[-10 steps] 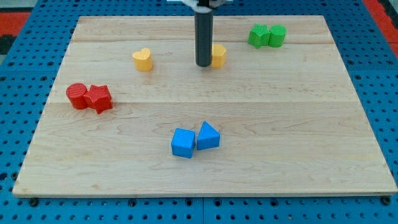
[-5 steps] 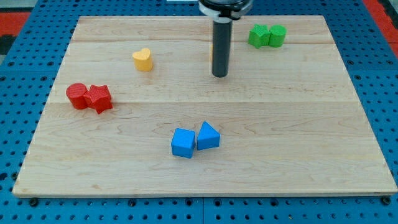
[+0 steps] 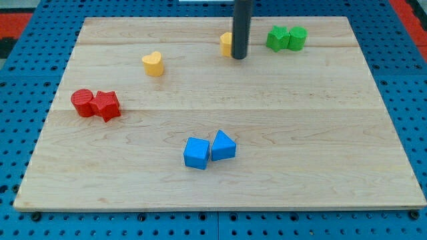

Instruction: Push the yellow hexagon left to the green star

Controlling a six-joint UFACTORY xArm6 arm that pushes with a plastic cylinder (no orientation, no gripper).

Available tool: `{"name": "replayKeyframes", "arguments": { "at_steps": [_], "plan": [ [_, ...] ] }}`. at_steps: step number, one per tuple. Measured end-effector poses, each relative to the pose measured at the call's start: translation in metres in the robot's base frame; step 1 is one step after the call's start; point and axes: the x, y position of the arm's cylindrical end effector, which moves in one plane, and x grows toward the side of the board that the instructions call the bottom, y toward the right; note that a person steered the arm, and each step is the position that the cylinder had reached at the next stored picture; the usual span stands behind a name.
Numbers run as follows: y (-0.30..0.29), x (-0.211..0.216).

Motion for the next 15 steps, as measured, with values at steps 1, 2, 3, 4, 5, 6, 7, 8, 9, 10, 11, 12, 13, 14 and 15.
{"name": "replayKeyframes", "arguments": {
  "at_steps": [1,2,3,4,5,6,7,8,9,10,11,12,13,14,15],
  "plan": [
    [-0.051,0.014],
    [-0.052,-0.005],
    [-0.052,-0.015],
    [-0.046,-0.03],
    [-0.008,-0.051],
    [-0.008,-0.051],
    [0.018,-0.051],
    [0.036,-0.051],
    [0.037,-0.051],
    [0.024,-0.003],
    [0.025,-0.002],
    [0.083,-0.002],
    [0.095,-0.002],
    [0.094,-0.011],
    [0.087,-0.034]
  ]
}}
